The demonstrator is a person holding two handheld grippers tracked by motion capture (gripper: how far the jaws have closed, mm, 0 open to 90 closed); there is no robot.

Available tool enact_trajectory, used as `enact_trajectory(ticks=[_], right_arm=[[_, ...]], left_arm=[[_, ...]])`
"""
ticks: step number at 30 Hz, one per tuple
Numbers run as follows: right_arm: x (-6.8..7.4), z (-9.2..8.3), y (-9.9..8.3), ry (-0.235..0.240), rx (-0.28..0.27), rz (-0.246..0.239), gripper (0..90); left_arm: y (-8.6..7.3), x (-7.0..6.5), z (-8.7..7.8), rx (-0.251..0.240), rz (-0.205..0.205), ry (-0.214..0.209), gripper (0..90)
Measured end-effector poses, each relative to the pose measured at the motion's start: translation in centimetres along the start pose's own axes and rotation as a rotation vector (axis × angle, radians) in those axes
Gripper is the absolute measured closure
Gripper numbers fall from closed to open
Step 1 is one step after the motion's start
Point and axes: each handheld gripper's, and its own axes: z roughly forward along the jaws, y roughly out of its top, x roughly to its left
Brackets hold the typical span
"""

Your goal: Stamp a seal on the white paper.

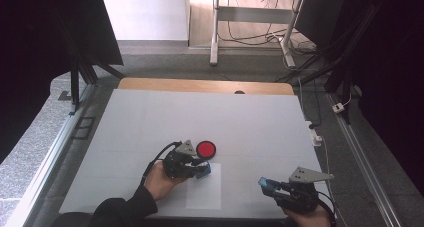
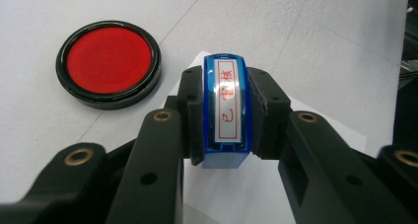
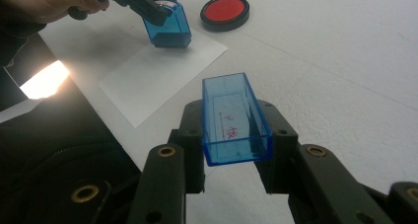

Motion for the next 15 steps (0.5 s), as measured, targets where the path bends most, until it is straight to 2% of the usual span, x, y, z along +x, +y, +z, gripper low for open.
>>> enact_trajectory(ticks=[7, 12, 15], right_arm=[[0.03, -0.01, 0.00, 0.001, 0.002, 0.003, 67.8], [0.04, 0.00, 0.00, 0.000, 0.003, 0.004, 67.8], [0.05, 0.00, 0.00, 0.000, 0.004, 0.003, 67.8]], left_arm=[[-0.12, -0.13, 0.59, 0.017, 0.006, -0.003, 70.6], [-0.07, -0.32, 0.64, 0.022, 0.003, 0.008, 70.6], [-0.04, -0.47, 0.68, 0.028, 0.015, 0.015, 70.7]])
